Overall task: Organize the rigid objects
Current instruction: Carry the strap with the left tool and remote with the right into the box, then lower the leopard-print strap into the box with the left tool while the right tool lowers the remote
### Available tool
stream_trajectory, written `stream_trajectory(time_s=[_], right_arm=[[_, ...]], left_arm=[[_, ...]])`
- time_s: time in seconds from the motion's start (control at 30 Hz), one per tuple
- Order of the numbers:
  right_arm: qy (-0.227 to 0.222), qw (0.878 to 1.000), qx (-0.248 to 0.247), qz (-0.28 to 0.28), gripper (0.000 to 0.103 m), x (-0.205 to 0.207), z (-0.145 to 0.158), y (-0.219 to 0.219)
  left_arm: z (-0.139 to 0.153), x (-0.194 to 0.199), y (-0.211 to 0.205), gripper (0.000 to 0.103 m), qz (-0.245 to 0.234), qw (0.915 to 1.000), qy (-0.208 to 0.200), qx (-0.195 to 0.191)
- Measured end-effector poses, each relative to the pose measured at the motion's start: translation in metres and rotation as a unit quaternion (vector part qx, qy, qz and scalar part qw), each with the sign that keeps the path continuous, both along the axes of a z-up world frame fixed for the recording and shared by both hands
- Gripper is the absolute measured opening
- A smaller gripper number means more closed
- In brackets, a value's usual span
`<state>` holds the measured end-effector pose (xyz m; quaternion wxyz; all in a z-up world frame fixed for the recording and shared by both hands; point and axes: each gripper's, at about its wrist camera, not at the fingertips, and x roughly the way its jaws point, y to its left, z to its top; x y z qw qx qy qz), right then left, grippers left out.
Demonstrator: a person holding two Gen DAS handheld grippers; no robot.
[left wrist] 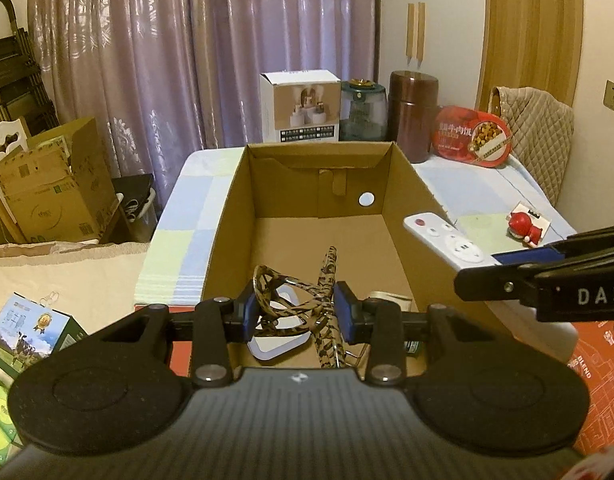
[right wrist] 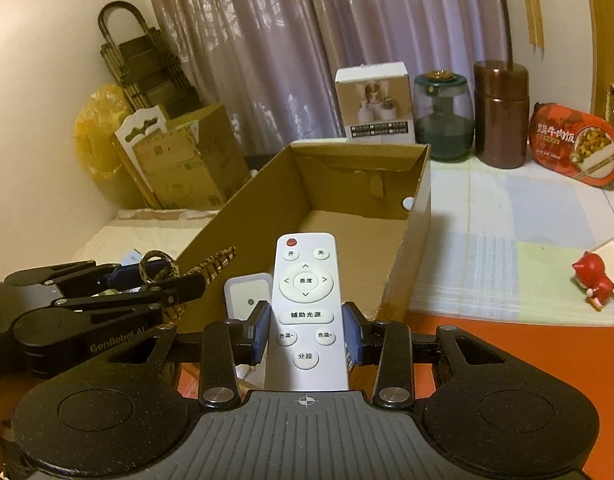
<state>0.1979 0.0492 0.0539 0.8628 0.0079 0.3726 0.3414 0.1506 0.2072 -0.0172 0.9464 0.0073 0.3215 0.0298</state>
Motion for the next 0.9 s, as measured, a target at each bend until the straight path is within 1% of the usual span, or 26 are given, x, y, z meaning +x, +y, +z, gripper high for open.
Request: stream_trajectory(time_s=[0.33,0.83,0.9], right_arm=[[0.003,1.0,-0.009,-0.001,0.035,0.006,-0.011,0.009],[0.006,1.0,-0.014,-0.004,0.035,0.006,-0.013,0.013],[0.006,1.0,-0.012,-0.005,0.035,0.007,-0.014,0.012]], left_arm=[[-0.009,0.009,0.001,0.033,-0.005,0.9999,0.01,-0.01],[-0.023,0.017,0.005,0.033,0.0,0.9995,0.024,-0.021],[-0.022,0.015,0.006,0.033,0.001,0.9995,0.019,-0.024]])
